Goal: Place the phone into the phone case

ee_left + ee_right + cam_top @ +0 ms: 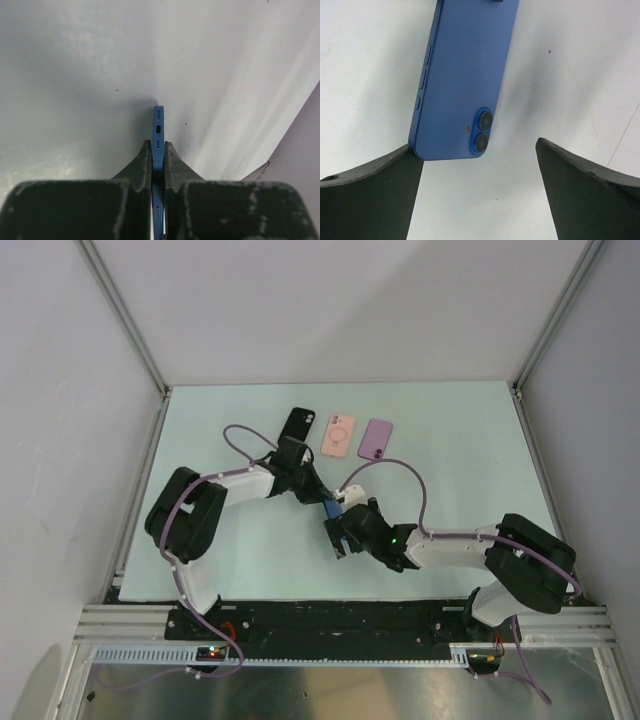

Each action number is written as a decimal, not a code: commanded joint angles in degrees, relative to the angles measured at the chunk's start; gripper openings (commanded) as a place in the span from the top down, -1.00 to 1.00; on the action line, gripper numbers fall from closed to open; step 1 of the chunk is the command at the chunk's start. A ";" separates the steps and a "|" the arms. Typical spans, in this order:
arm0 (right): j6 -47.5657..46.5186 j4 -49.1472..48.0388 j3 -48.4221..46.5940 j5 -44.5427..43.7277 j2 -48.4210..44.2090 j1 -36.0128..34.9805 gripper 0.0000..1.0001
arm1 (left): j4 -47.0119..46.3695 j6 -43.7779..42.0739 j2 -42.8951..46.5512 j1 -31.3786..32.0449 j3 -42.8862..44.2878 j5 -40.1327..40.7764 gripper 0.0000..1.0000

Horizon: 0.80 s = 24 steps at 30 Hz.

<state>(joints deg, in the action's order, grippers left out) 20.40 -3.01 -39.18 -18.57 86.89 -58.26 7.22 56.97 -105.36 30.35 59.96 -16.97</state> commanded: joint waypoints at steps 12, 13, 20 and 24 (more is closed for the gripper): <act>-16.38 -15.92 0.08 -22.76 2.87 -11.42 -0.56 | 4.81 1.42 6.52 -2.09 -1.86 -5.84 1.00; -16.94 -16.43 0.07 -23.28 3.34 -11.69 -0.50 | 4.90 1.63 6.64 -2.11 -1.69 -6.21 1.00; -19.86 -19.19 -0.37 -27.03 5.58 -13.03 0.06 | 5.33 2.91 8.24 -2.31 -1.13 -8.47 1.00; -21.53 -20.09 -0.49 -29.57 5.42 -13.05 0.48 | 5.43 3.30 9.70 -2.39 -1.31 -9.50 0.98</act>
<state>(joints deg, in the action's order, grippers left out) 1.98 -19.70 -39.11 -40.82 92.20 -71.70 11.66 59.61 -100.31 28.23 57.87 -20.80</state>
